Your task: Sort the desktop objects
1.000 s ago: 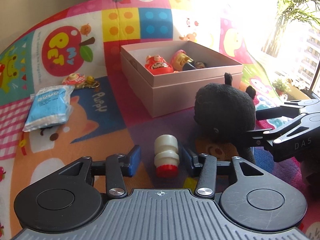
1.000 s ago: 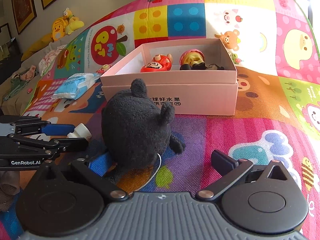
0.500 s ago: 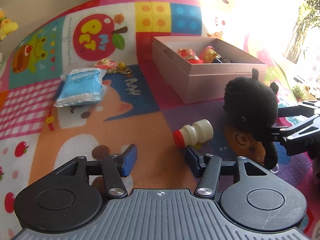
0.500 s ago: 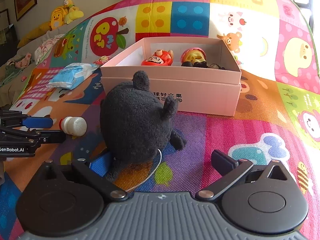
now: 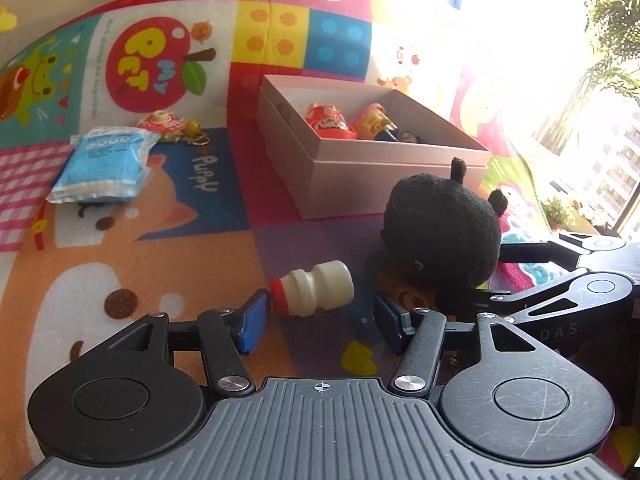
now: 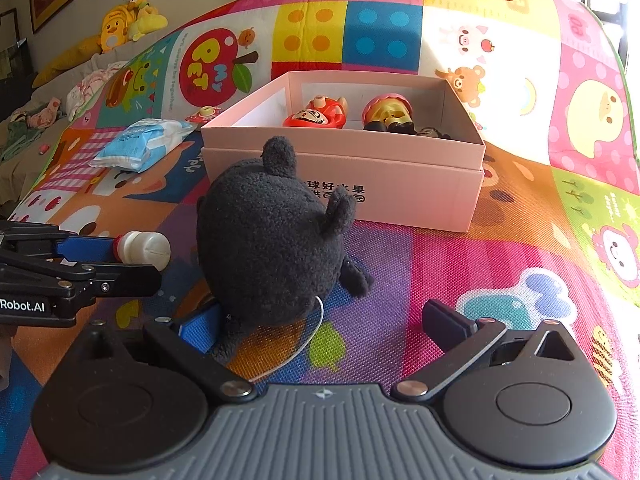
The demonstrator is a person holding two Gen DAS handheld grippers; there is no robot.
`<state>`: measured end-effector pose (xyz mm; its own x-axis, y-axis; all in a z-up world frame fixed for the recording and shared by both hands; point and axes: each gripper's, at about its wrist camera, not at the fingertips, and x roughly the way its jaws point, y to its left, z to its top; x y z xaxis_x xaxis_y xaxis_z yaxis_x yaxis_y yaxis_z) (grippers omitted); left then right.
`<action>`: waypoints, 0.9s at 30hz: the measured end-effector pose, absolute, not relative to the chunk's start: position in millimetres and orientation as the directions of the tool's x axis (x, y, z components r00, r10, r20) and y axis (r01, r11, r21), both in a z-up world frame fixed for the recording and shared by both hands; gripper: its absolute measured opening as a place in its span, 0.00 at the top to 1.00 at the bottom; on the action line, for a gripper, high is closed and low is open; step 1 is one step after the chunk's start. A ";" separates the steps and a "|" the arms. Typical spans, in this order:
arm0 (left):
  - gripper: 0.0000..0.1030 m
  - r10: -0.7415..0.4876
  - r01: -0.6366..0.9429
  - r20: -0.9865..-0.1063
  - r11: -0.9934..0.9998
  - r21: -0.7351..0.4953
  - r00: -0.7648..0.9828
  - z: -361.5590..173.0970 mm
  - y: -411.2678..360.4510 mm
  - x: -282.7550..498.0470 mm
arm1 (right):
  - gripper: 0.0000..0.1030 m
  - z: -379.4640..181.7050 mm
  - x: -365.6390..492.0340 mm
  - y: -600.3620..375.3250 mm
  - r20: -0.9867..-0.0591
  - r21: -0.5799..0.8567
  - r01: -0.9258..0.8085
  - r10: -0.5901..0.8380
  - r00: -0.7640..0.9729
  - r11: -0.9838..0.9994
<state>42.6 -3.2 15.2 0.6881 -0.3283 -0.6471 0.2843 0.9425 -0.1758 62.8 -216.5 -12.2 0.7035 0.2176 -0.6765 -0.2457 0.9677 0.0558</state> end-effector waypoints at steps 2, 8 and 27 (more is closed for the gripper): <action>0.37 -0.314 0.270 -0.640 0.948 -0.169 0.701 15.0 -4.3 42.0 | 0.00 -10.6 59.7 -215.3 -0.664 0.032 -0.227 0.190 0.723 0.973; 0.20 -0.238 0.185 -0.622 0.971 -0.150 0.746 10.8 13.4 39.1 | 0.00 4.6 22.9 -182.8 -0.500 -0.252 -0.258 0.103 0.860 0.932; 0.06 -0.287 0.161 -0.576 0.952 -0.260 0.766 10.4 31.6 37.7 | 0.31 46.4 85.0 -222.4 -0.713 0.334 -0.246 0.415 0.565 0.910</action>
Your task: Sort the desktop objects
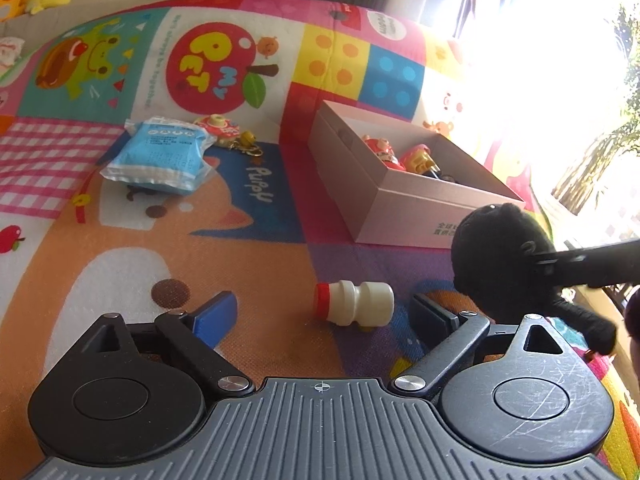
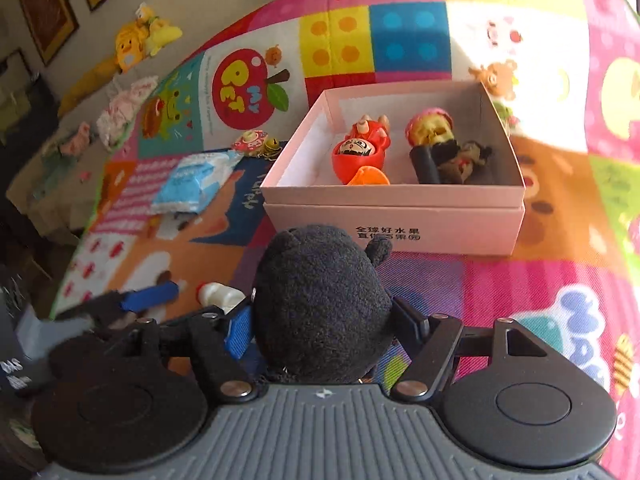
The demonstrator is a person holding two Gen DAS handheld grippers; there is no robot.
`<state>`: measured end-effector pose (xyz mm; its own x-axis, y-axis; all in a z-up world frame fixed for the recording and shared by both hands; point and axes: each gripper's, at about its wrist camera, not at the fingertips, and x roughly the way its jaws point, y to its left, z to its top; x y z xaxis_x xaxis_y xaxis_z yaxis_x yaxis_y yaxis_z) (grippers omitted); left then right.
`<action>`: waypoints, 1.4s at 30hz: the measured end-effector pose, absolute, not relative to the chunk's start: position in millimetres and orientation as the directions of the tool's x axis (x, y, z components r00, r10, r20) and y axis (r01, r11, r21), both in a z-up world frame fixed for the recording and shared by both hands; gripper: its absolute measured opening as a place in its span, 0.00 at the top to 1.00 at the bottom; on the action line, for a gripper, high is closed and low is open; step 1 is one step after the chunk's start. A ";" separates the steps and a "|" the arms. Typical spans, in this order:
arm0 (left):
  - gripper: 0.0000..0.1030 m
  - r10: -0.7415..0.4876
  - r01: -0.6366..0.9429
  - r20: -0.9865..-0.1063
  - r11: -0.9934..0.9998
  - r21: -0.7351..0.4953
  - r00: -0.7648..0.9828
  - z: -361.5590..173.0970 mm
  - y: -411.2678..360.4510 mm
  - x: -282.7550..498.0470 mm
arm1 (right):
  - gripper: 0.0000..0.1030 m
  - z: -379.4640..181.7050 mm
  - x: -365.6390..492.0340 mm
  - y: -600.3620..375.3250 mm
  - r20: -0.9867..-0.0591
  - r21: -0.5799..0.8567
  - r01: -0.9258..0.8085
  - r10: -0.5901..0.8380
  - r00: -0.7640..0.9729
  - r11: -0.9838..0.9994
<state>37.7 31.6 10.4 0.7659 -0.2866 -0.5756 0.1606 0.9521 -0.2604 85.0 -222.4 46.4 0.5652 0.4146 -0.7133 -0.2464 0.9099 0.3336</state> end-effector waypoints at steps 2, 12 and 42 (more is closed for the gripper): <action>0.06 -0.285 0.162 -0.576 0.953 -0.256 0.766 10.4 31.2 37.1 | 0.30 44.5 88.1 -240.0 -0.705 0.426 -0.183 0.452 0.546 0.886; 0.05 -0.272 0.165 -0.589 0.959 -0.230 0.761 10.8 26.1 37.1 | 0.15 23.0 90.1 -270.7 -0.705 0.379 -0.046 0.320 0.633 0.924; 0.14 -0.199 0.191 -0.650 0.978 -0.085 0.733 17.4 -11.8 44.1 | 0.00 -11.8 0.9 -249.5 -0.700 0.018 -0.265 0.201 0.685 0.964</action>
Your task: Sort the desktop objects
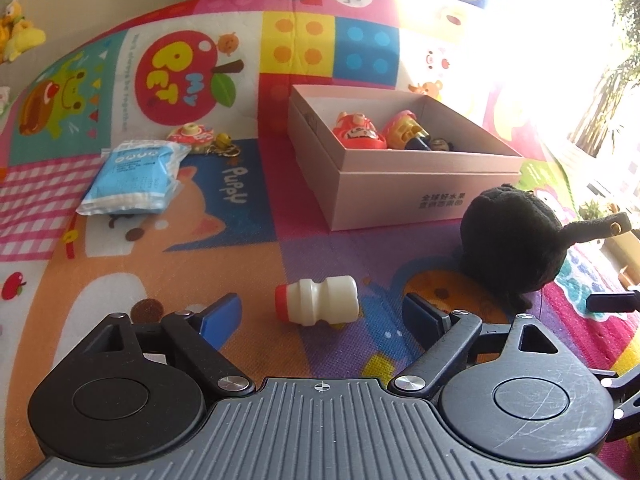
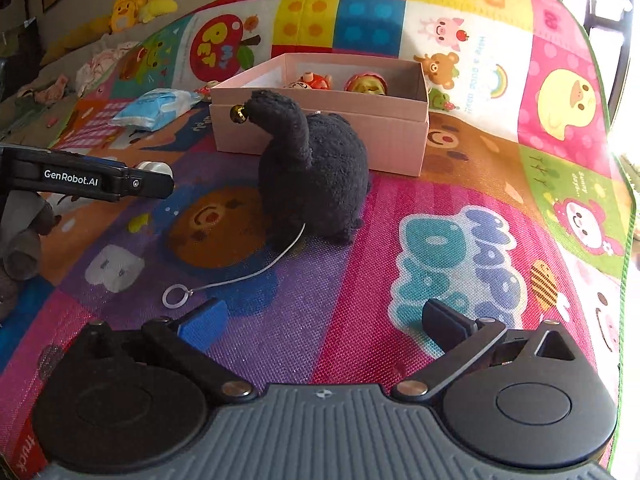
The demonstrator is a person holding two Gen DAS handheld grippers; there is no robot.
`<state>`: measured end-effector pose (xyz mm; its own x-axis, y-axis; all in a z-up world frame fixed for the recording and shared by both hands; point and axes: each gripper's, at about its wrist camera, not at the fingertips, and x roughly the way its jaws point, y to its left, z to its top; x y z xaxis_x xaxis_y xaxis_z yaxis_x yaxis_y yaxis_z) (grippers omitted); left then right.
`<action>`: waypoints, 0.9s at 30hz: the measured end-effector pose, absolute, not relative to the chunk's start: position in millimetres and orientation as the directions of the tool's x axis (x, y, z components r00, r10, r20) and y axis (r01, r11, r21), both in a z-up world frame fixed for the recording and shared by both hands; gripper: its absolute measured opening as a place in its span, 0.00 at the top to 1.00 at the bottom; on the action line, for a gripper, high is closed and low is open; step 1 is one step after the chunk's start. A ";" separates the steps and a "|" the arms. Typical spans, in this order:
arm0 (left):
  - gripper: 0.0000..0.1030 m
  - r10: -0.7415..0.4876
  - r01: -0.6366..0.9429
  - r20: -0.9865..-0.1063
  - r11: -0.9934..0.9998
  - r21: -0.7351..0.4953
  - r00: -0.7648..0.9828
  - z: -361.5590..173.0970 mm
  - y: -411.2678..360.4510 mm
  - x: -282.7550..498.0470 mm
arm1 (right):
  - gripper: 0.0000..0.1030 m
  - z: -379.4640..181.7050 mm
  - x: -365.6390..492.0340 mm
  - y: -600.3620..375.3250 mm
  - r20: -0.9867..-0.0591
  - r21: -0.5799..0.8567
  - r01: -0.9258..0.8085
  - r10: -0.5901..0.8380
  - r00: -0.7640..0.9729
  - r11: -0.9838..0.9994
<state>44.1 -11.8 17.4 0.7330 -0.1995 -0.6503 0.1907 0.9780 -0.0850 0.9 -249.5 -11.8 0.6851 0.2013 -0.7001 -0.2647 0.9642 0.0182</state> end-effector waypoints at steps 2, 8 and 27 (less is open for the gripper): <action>0.17 -0.201 0.190 -0.653 0.978 -0.089 0.730 16.8 -12.7 44.3 | 0.00 -11.7 1.1 -249.1 -0.700 0.017 -0.253 0.192 0.688 0.967; 0.23 -0.210 0.204 -0.654 0.975 -0.087 0.726 15.4 -20.1 45.7 | 0.00 -11.3 0.5 -248.6 -0.698 0.014 -0.249 0.188 0.691 0.968; 0.54 -0.253 0.246 -0.644 0.964 -0.103 0.722 18.4 -14.5 27.5 | 0.00 13.5 54.6 -208.7 -0.608 -0.146 -0.244 0.108 0.787 0.959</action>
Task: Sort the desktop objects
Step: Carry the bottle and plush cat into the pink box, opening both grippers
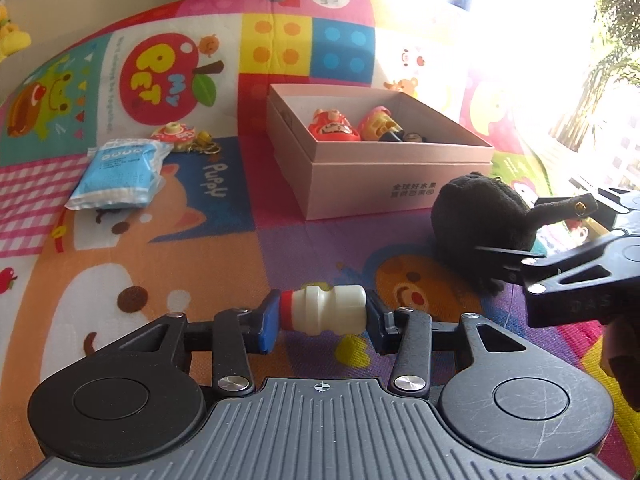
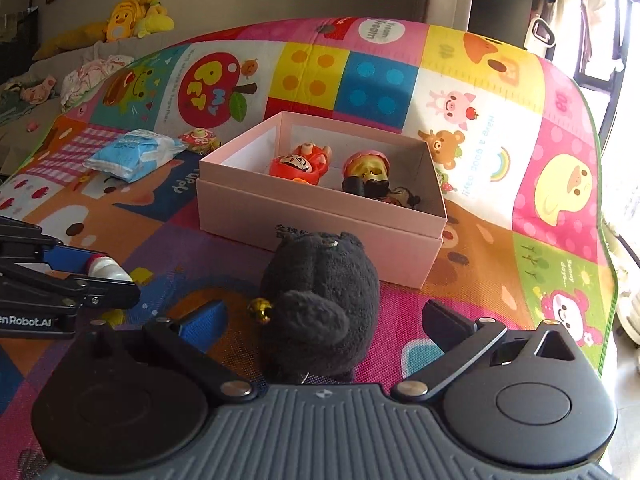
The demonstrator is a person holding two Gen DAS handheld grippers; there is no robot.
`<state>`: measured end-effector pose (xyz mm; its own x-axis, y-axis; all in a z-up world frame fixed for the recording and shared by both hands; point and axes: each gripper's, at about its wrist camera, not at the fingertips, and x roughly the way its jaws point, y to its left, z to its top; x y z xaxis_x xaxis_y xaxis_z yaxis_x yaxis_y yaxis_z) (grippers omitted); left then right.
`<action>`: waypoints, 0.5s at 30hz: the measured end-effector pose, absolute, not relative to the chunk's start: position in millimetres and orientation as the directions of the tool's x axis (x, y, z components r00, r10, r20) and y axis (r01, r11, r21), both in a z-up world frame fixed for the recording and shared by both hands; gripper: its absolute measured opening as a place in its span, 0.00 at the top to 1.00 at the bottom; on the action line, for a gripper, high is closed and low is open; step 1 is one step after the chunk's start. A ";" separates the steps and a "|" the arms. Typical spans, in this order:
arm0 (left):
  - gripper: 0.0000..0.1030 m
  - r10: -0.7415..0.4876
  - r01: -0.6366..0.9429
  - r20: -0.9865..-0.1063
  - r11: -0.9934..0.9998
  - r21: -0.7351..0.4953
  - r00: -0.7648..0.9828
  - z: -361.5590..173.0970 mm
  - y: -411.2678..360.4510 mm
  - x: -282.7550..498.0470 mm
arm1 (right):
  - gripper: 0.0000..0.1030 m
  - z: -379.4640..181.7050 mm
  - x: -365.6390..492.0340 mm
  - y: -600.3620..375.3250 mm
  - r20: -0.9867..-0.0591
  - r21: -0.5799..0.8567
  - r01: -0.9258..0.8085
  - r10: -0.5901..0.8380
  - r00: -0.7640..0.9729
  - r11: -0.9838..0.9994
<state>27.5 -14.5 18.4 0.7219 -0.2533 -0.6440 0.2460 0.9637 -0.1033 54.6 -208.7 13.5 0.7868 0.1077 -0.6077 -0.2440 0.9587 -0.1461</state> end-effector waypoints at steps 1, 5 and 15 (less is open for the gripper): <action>0.54 -0.256 0.247 -0.643 0.963 -0.106 0.722 18.7 -13.5 26.3 | 0.03 11.1 59.8 -205.9 -0.616 -0.157 -0.245 0.099 0.782 0.957; 0.54 -0.254 0.243 -0.635 0.964 -0.108 0.729 21.7 -10.1 26.7 | 0.38 13.0 75.3 -206.8 -0.677 -0.133 -0.267 0.109 0.728 0.954; 0.54 -0.323 0.337 -0.518 0.939 -0.070 0.792 69.5 -34.8 53.1 | 0.38 146.1 55.8 -269.9 -0.427 0.095 -0.224 0.243 0.871 0.970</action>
